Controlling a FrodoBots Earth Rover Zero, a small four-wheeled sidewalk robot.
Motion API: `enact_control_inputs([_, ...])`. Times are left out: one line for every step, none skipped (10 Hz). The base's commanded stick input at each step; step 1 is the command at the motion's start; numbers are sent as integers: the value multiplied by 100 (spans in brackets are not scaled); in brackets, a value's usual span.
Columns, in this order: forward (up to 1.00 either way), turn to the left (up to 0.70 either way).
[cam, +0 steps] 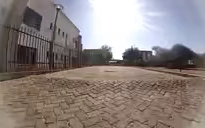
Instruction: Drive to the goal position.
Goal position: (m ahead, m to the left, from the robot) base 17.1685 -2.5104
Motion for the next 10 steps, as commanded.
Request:
enact_control_inputs([100,-8])
enact_control_inputs([100,-4])
enact_control_inputs([100,-17])
enact_control_inputs([100,-27])
enact_control_inputs([100,-27])
enact_control_inputs([100,0])
enact_control_inputs([100,0])
enact_control_inputs([100,0])
enact_control_inputs([100,0])
enact_control_inputs([100,0])
